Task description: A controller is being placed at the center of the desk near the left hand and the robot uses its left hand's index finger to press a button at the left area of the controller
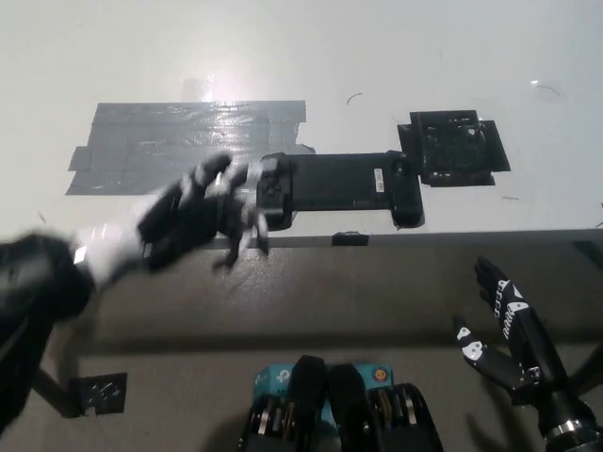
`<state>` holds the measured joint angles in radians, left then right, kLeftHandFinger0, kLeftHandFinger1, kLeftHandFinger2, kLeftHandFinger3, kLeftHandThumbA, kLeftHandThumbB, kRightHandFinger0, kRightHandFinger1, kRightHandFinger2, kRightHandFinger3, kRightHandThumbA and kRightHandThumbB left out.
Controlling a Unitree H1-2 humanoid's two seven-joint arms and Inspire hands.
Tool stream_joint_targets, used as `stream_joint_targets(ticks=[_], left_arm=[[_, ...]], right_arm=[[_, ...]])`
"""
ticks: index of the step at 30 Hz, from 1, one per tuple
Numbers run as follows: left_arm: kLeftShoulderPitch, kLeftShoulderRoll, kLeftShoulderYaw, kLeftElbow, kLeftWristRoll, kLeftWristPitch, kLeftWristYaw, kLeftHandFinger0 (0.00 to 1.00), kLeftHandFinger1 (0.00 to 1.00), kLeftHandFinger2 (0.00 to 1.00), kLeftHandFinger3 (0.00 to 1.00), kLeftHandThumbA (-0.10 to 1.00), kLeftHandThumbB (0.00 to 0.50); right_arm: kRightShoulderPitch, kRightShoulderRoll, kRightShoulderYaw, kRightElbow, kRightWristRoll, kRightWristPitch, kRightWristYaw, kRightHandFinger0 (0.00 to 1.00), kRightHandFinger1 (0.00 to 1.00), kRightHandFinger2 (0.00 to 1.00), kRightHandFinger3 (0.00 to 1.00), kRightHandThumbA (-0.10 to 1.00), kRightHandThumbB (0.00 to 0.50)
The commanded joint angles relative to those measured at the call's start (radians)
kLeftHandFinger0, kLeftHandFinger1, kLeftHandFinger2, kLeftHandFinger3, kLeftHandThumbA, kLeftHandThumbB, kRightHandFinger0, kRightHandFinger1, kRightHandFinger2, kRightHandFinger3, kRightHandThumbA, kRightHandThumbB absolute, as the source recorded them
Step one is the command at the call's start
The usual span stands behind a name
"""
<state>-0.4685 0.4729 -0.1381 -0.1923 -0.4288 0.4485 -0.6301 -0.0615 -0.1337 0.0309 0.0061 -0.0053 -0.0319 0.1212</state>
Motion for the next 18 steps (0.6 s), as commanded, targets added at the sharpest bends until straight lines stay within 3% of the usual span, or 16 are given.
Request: stream_joint_targets(ticks=[1,2,3,4,5,6,10,15,18], left_arm=[[0.152,-0.054,0.043,-0.106,0.064,-0.045,0.121,0.1,0.15,0.29,1.0,1.0,0.413],[0.221,-0.082,0.041,-0.117,0.139,-0.132,0.159,0.26,0.23,0.37,1.0,1.0,0.37],[0.252,-0.099,0.047,-0.12,0.158,-0.162,0.168,0.19,0.09,0.2,1.0,1.0,0.364],[0.296,-0.132,0.06,-0.118,0.166,-0.208,0.184,0.35,0.25,0.35,1.0,1.0,0.332],[0.369,-0.173,0.072,-0.128,0.197,-0.252,0.22,0.73,0.67,0.74,1.0,1.0,0.332],[0.429,-0.192,0.072,-0.125,0.235,-0.315,0.232,1.0,1.0,1.0,1.0,1.0,0.373],[0.572,-0.225,0.084,-0.068,0.359,-0.508,0.282,1.0,1.0,1.0,1.0,1.0,0.306],[0.629,-0.259,0.122,0.087,0.35,-0.597,0.315,1.0,1.0,1.0,1.0,1.0,0.342],[0.62,-0.264,0.127,0.13,0.354,-0.602,0.32,1.0,1.0,1.0,1.0,1.0,0.343]], right_arm=[[-0.002,-0.001,-0.008,-0.025,0.013,-0.022,0.0,1.0,1.0,1.0,1.0,0.47,0.198],[0.001,-0.002,-0.008,-0.029,0.014,-0.016,0.002,1.0,1.0,1.0,1.0,0.47,0.196],[0.006,-0.002,-0.008,-0.03,0.014,-0.015,0.002,1.0,1.0,1.0,1.0,0.47,0.196],[0.008,-0.002,-0.007,-0.029,0.013,-0.017,0.002,1.0,1.0,1.0,1.0,0.47,0.2],[0.014,0.0,-0.005,-0.023,0.016,-0.025,0.005,1.0,1.0,1.0,1.0,0.47,0.197],[0.02,0.001,-0.003,-0.019,0.017,-0.035,0.007,1.0,1.0,1.0,1.0,0.47,0.204],[0.064,0.004,0.007,-0.025,0.041,-0.043,0.029,1.0,1.0,1.0,1.0,0.52,0.205],[0.128,0.004,0.024,-0.034,0.041,-0.072,0.043,1.0,1.0,1.0,1.0,0.63,0.201],[0.131,0.004,0.026,-0.022,0.05,-0.079,0.05,1.0,1.0,1.0,1.0,0.67,0.217]])
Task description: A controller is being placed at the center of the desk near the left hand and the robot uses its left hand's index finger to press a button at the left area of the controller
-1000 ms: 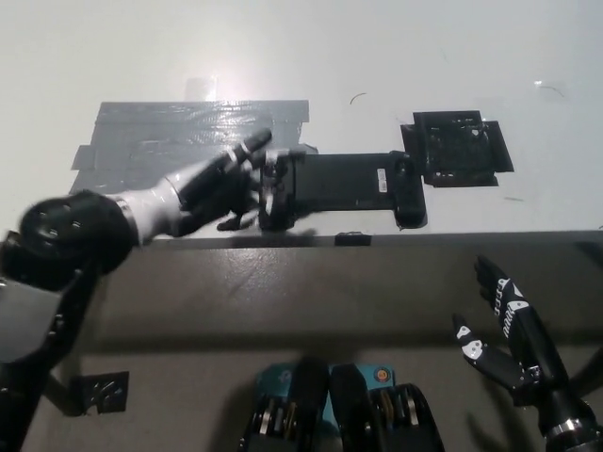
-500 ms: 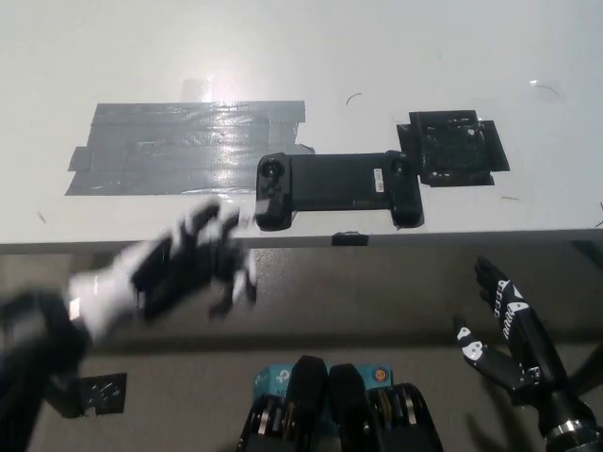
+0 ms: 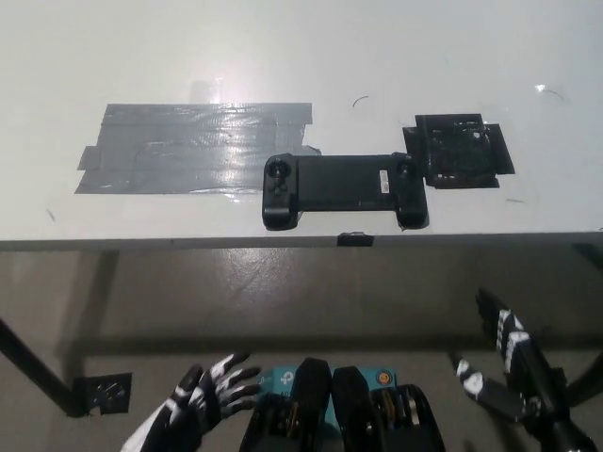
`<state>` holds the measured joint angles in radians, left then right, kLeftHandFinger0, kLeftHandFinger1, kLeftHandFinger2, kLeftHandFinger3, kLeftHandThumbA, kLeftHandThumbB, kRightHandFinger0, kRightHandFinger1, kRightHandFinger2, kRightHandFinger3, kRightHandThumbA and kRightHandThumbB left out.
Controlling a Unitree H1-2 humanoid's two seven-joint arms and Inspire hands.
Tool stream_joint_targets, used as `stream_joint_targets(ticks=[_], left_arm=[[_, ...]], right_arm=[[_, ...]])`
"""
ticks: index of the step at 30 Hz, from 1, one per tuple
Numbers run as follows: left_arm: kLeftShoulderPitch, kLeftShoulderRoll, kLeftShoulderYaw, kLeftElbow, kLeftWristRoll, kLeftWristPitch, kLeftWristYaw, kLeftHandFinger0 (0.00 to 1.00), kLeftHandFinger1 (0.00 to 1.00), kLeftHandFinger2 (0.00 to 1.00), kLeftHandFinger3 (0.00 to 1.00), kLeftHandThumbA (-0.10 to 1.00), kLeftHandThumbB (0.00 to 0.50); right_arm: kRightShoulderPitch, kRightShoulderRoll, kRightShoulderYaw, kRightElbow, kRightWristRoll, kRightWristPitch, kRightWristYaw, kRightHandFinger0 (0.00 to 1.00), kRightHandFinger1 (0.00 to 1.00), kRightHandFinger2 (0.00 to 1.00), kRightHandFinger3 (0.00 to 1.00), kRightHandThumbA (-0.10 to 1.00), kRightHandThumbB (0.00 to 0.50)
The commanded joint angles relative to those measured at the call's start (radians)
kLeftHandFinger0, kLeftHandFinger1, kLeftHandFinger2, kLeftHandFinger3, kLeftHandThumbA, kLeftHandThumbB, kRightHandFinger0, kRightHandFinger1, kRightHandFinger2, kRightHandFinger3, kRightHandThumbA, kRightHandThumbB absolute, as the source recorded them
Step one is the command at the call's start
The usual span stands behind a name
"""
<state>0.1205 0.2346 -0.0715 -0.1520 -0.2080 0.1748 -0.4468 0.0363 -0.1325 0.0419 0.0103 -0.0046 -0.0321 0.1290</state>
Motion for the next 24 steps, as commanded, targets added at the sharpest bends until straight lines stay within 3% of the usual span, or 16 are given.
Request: stream_joint_targets(ticks=[1,4,15,24], left_arm=[[0.021,-0.025,0.062,0.103,0.136,-0.329,0.137,1.0,1.0,1.0,1.0,1.0,0.34],[0.006,-0.022,0.065,0.128,0.148,-0.342,0.137,1.0,1.0,1.0,1.0,1.0,0.34],[-0.056,-0.028,0.083,0.173,0.151,-0.376,0.147,1.0,1.0,1.0,1.0,1.0,0.358],[-0.093,-0.034,0.101,0.2,0.146,-0.433,0.169,1.0,1.0,1.0,1.0,1.0,0.289]], right_arm=[[0.026,0.002,0.015,-0.021,0.05,-0.081,0.045,1.0,1.0,1.0,1.0,0.69,0.225],[0.014,0.005,0.011,-0.02,0.056,-0.074,0.045,1.0,1.0,1.0,1.0,0.72,0.258],[-0.039,0.005,0.002,-0.007,0.051,-0.074,0.047,1.0,1.0,1.0,1.0,0.73,0.243],[-0.079,0.006,0.001,0.018,0.066,-0.085,0.055,1.0,1.0,1.0,1.0,0.73,0.222]])
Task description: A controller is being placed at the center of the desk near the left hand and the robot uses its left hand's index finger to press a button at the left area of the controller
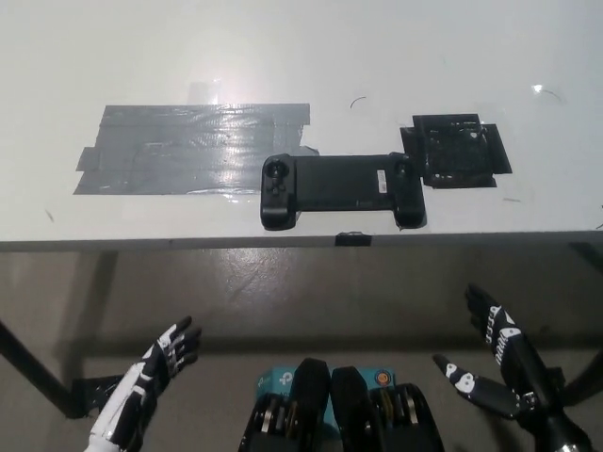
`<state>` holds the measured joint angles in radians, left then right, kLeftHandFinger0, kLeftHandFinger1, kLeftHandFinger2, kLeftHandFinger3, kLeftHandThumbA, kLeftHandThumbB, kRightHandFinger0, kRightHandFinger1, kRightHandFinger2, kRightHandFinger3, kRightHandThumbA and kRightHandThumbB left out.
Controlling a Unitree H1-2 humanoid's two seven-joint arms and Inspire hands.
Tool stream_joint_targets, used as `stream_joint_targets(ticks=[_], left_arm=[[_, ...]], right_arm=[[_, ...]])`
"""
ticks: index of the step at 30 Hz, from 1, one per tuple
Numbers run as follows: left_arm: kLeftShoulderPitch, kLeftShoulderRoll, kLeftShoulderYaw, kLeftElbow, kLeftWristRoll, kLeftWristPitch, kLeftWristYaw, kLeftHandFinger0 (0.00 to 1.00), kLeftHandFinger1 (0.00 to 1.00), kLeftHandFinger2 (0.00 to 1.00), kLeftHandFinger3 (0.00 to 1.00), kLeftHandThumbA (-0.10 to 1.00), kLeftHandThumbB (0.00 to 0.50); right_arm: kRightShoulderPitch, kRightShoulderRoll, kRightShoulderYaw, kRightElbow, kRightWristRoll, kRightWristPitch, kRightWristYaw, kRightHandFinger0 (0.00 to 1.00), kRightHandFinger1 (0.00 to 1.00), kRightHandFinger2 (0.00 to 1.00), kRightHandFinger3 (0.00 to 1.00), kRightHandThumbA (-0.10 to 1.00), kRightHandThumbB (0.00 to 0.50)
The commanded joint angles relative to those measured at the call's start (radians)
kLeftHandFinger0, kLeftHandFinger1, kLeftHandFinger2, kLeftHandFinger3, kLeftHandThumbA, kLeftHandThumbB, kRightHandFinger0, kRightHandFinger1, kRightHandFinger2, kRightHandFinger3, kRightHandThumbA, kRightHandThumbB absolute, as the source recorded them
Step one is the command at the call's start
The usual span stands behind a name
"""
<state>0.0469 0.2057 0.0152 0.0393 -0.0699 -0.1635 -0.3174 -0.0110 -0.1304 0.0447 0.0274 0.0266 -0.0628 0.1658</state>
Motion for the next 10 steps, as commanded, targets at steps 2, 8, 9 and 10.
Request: stream_joint_targets(ticks=[2,8,9,10], left_arm=[[-0.023,-0.01,0.017,0.013,0.01,-0.101,0.049,1.0,1.0,1.0,1.0,1.0,0.302],[-0.024,-0.018,0.023,0.009,0.019,-0.123,0.068,1.0,1.0,1.0,1.0,1.0,0.286],[-0.024,-0.019,0.023,0.005,0.021,-0.121,0.072,1.0,1.0,1.0,1.0,1.0,0.287],[-0.024,-0.019,0.023,0.004,0.02,-0.12,0.072,1.0,1.0,1.0,1.0,1.0,0.286]], right_arm=[[-0.035,0.004,-0.003,0.002,0.037,-0.05,0.018,1.0,1.0,1.0,1.0,0.72,0.23],[-0.039,0.007,-0.002,-0.005,0.031,-0.041,0.011,1.0,1.0,1.0,1.0,0.71,0.227],[-0.04,0.005,-0.001,-0.004,0.032,-0.045,0.014,1.0,1.0,1.0,1.0,0.71,0.225],[-0.04,0.004,-0.001,-0.005,0.032,-0.042,0.015,1.0,1.0,1.0,1.0,0.71,0.224]])
